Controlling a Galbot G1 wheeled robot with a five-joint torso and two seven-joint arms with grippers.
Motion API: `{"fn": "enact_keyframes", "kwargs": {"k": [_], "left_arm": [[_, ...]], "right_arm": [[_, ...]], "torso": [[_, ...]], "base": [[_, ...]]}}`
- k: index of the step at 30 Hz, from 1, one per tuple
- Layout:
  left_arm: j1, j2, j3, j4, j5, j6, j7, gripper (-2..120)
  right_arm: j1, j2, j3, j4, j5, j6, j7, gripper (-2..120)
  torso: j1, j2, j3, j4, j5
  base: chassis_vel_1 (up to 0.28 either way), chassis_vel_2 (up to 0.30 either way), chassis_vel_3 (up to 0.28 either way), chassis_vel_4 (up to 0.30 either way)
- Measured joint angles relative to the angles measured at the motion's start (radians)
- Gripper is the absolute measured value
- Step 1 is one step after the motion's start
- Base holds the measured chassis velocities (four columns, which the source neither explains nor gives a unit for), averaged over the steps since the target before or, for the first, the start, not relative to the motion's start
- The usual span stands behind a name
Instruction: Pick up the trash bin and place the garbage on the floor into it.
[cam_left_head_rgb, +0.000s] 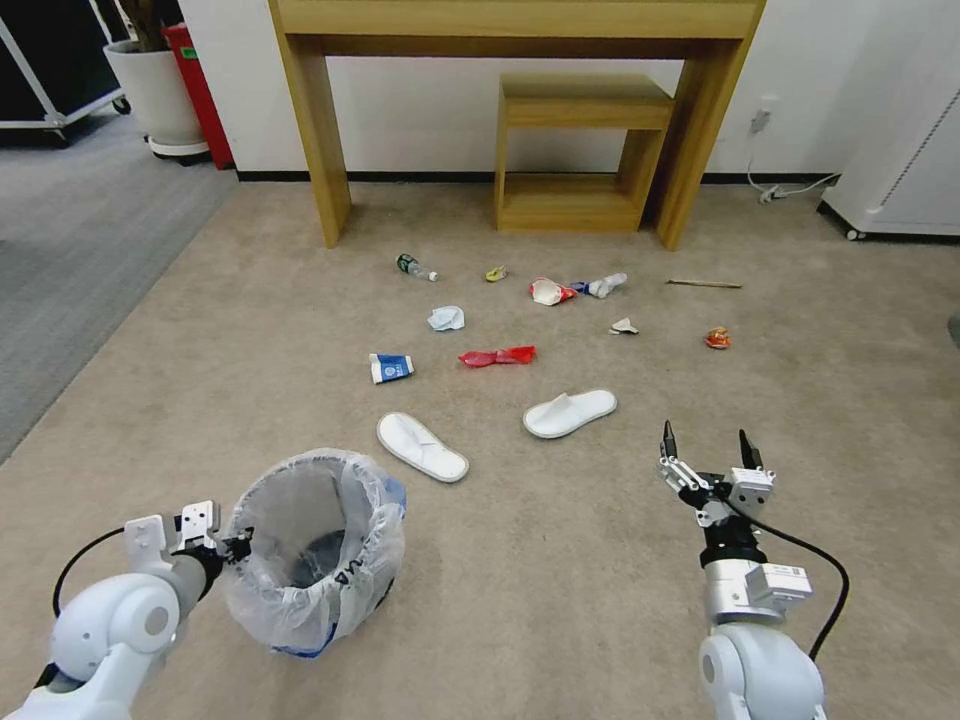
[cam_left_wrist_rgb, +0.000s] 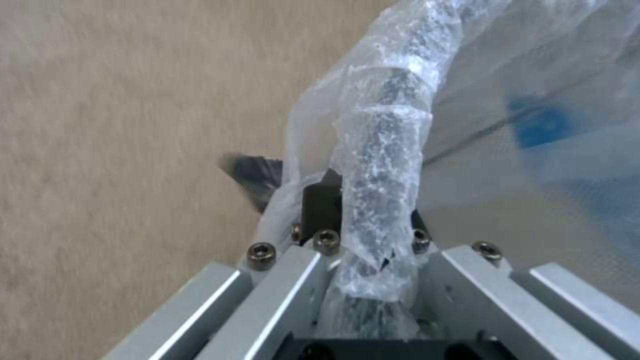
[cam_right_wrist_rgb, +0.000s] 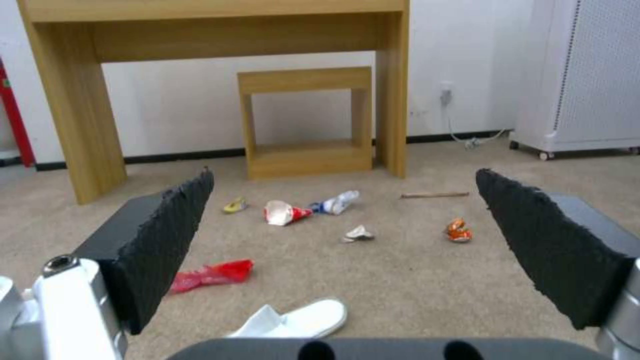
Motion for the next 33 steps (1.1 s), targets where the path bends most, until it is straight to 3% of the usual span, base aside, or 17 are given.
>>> {"fn": "enact_keyframes", "kwargs": {"k": [3, 19, 33], "left_arm": [[-0.012, -0.002, -0.034, -0.039, -0.032, -0.001, -0.022, 1], [0.062, 0.002, -0.132, -0.207, -0.114, -0.011, -0.062, 1], [0.078, 0.006, -0.174, -0.192, -0.127, -0.013, -0.060, 1]], "right_arm": [[-0.014, -0.017, 0.000, 0.018, 0.018, -0.010, 0.009, 100], [-0.042, -0.069, 0.010, 0.060, 0.068, -0.028, 0.030, 100], [-0.053, -0.077, 0.034, 0.094, 0.085, -0.031, 0.055, 100]], "torso": [[0.000, 0.000, 0.000, 0.0000, 0.0020], [0.000, 0.000, -0.001, 0.0003, 0.0024], [0.000, 0.000, -0.001, 0.0003, 0.0024]], "base": [[0.000, 0.000, 0.000, 0.000], [0.000, 0.000, 0.000, 0.000], [0.000, 0.000, 0.000, 0.000]]}}
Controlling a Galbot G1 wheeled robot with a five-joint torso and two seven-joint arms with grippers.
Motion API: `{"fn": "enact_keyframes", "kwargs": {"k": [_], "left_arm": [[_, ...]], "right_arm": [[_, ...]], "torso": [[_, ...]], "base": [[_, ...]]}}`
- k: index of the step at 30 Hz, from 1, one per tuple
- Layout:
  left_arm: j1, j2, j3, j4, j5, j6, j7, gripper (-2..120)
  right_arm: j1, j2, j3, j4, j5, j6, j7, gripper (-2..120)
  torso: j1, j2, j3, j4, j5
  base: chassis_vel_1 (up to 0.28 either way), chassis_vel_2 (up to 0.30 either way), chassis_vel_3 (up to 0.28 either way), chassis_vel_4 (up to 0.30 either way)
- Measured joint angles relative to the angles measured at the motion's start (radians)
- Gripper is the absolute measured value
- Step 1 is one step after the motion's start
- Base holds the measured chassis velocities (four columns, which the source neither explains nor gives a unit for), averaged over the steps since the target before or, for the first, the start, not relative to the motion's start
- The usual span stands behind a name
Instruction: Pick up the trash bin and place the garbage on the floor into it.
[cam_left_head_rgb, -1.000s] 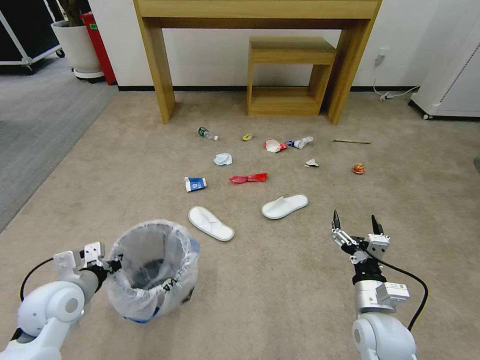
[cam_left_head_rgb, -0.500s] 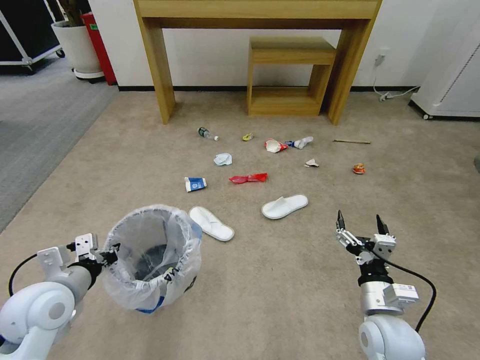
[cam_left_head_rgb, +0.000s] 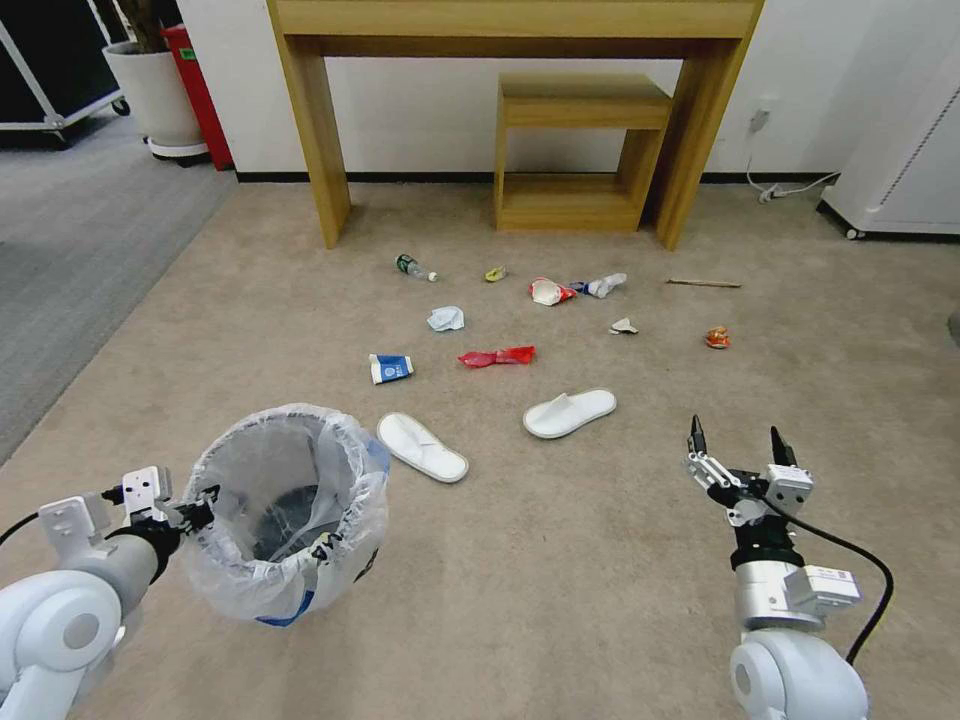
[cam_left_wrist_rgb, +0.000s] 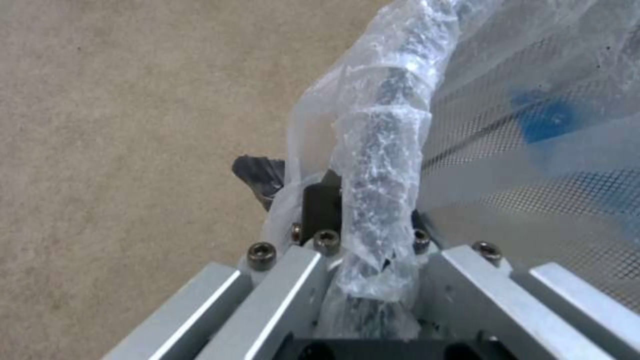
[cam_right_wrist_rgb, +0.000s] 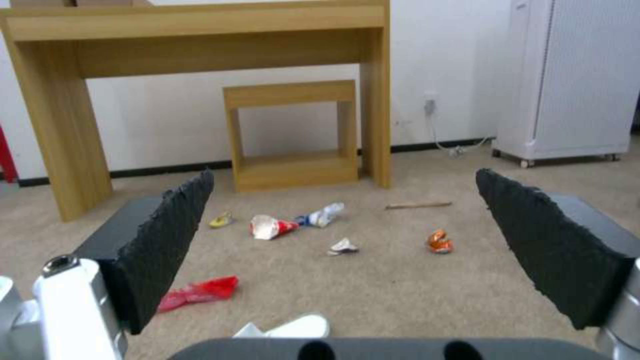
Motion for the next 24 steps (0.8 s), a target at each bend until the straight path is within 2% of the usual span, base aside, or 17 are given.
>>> {"fn": "enact_keyframes", "kwargs": {"k": [24], "left_arm": [[-0.021, -0.011, 0.008, 0.050, 0.009, -0.001, 0.012, 1]], "right_arm": [[-0.010, 0.016, 0.011, 0.004, -0.030, 0.021, -0.016, 100]], "torso": [[0.000, 0.000, 0.000, 0.0000, 0.0000]], "base": [[0.000, 0.000, 0.000, 0.000]]}}
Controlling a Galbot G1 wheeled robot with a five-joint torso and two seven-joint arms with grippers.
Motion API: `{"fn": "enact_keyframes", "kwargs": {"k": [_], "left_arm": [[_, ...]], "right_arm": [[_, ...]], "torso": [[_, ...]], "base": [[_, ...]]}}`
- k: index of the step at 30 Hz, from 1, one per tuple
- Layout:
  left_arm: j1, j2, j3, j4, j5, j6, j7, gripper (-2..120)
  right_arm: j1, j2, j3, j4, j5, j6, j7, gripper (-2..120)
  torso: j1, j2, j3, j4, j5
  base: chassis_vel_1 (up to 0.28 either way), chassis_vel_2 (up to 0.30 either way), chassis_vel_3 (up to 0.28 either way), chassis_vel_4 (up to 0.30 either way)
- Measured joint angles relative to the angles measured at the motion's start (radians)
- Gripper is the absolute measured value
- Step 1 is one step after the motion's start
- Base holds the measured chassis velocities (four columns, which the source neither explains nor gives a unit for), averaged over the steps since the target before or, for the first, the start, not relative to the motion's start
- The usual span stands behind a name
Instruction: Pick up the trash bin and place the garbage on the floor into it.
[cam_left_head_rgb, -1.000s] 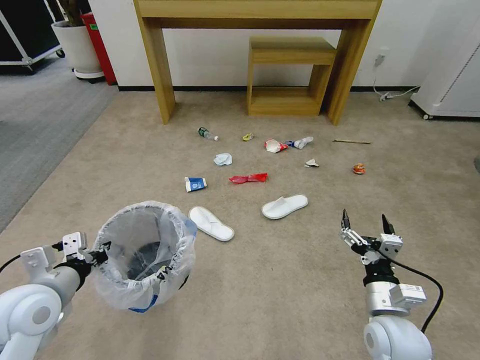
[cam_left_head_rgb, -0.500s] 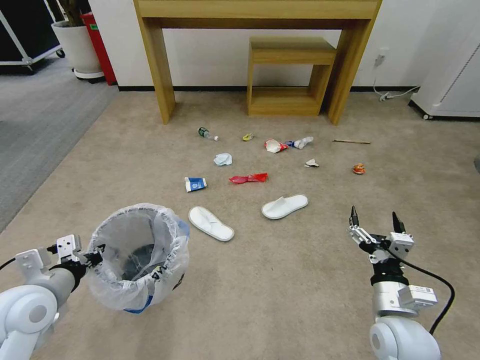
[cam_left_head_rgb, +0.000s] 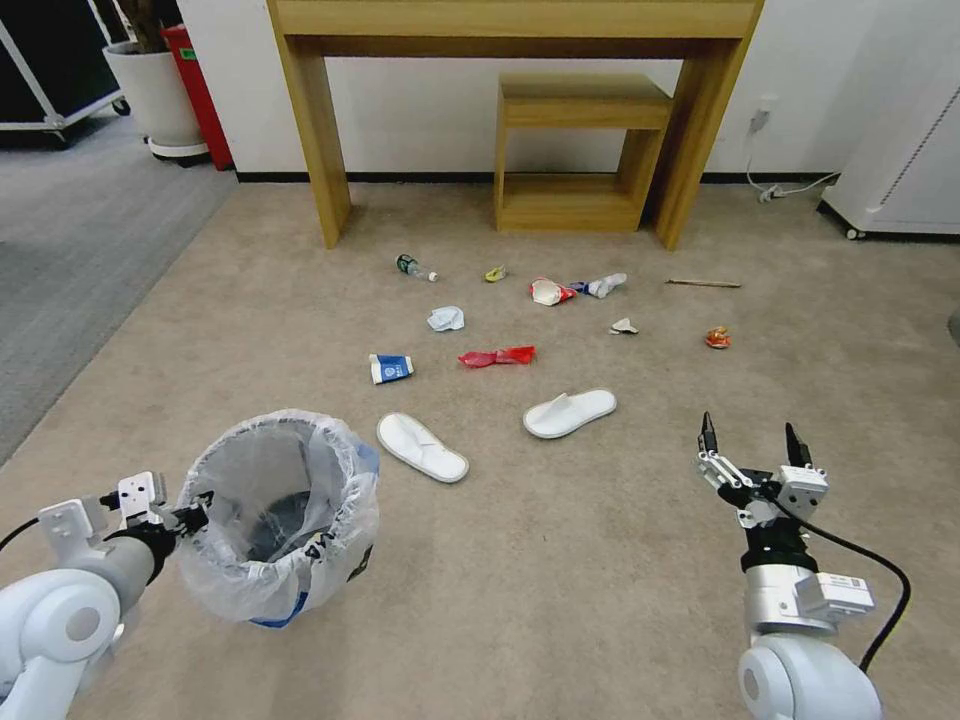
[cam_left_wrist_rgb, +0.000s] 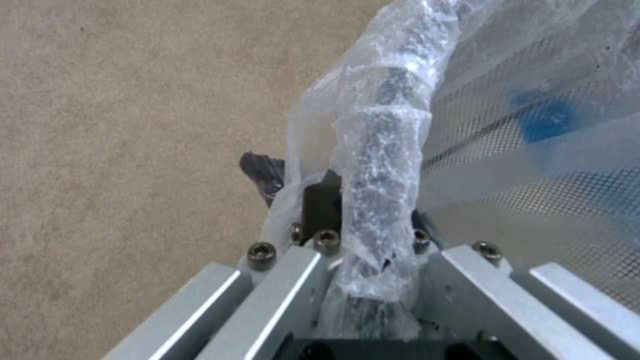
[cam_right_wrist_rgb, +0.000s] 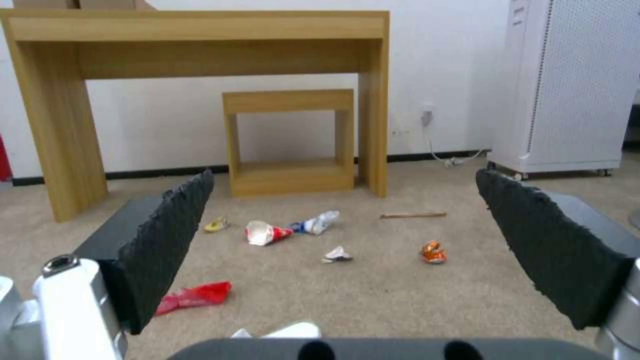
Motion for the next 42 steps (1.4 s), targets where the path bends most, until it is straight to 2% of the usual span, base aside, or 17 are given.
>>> {"fn": "enact_keyframes", "kwargs": {"k": [20, 42], "left_arm": [[0.002, 0.010, 0.007, 0.013, 0.008, 0.000, 0.002, 1], [0.001, 0.020, 0.004, 0.023, 0.008, -0.004, 0.006, 1]], "right_arm": [[-0.002, 0.013, -0.006, 0.003, -0.022, -0.017, -0.006, 100], [0.003, 0.017, -0.013, 0.000, -0.030, -0.028, -0.003, 100]], "torso": [[0.000, 0.000, 0.000, 0.0000, 0.0000], [0.000, 0.000, 0.000, 0.0000, 0.0000]], "base": [[0.000, 0.000, 0.000, 0.000], [-0.078, 0.075, 0.075, -0.078]]}}
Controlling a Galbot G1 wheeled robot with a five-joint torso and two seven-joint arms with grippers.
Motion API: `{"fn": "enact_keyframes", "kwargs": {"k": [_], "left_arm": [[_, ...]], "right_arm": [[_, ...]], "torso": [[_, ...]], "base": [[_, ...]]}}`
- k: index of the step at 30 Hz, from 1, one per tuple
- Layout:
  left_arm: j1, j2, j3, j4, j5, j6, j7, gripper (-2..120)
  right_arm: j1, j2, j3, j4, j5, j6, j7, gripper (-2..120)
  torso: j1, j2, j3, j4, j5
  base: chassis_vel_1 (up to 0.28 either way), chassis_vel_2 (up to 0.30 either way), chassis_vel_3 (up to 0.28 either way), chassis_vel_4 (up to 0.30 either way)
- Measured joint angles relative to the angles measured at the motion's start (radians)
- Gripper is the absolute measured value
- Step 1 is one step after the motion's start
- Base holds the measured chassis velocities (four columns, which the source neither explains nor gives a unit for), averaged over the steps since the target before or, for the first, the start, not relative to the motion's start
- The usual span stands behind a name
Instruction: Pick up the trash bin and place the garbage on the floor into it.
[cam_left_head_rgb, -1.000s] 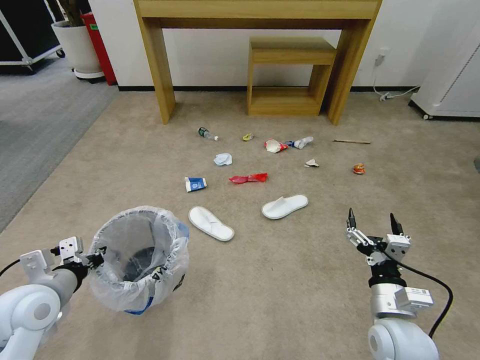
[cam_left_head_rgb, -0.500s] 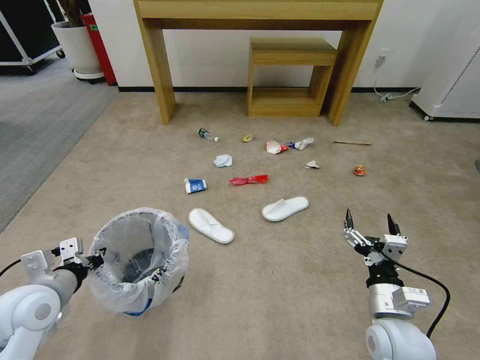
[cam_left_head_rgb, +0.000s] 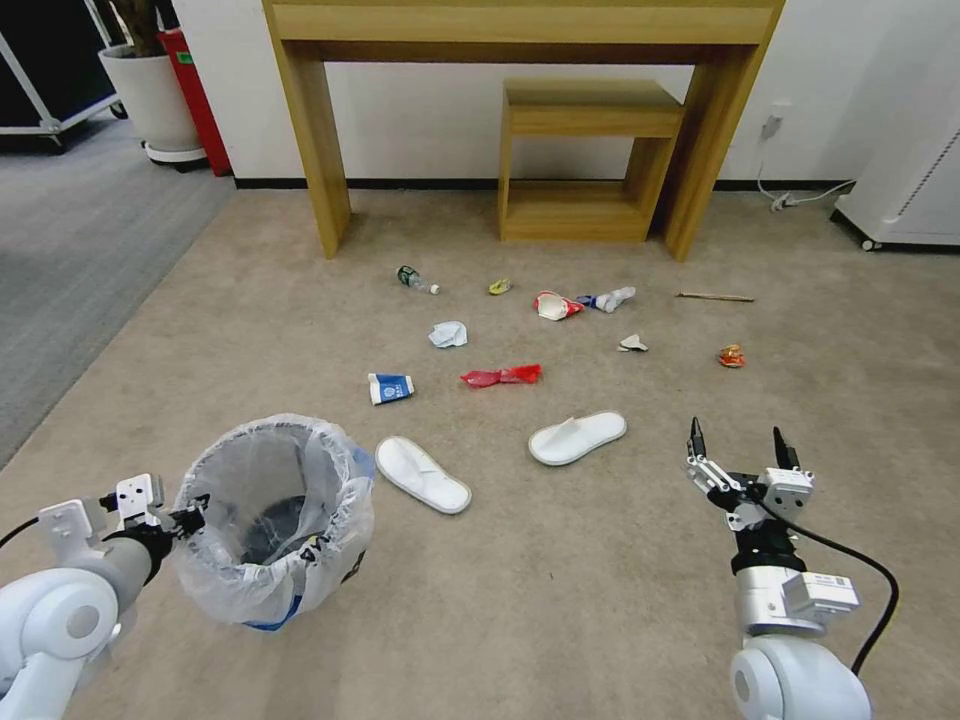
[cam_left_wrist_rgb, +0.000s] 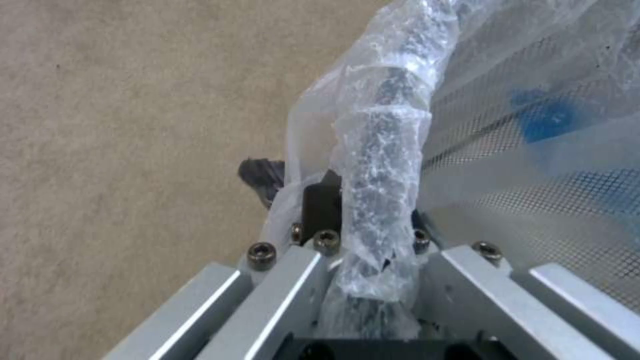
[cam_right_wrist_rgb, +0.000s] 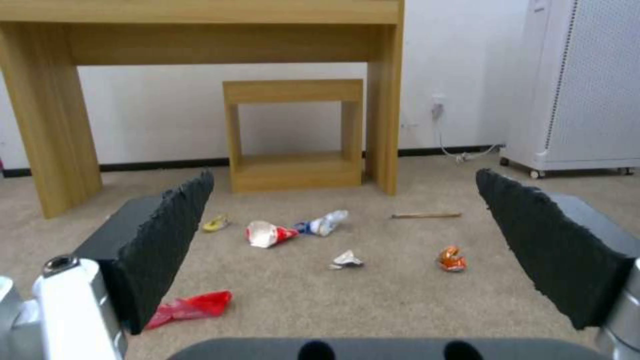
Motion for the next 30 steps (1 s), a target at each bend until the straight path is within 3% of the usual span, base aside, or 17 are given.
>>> {"fn": "enact_keyframes", "kwargs": {"k": [30], "left_arm": [[-0.024, 0.005, -0.001, 0.058, -0.002, -0.002, -0.001, 1]], "right_arm": [[0.008, 0.008, -0.008, -0.014, 0.003, 0.008, 0.002, 100]], "torso": [[0.000, 0.000, 0.000, -0.0001, 0.0000]], "base": [[-0.068, 0.067, 0.065, -0.065]]}}
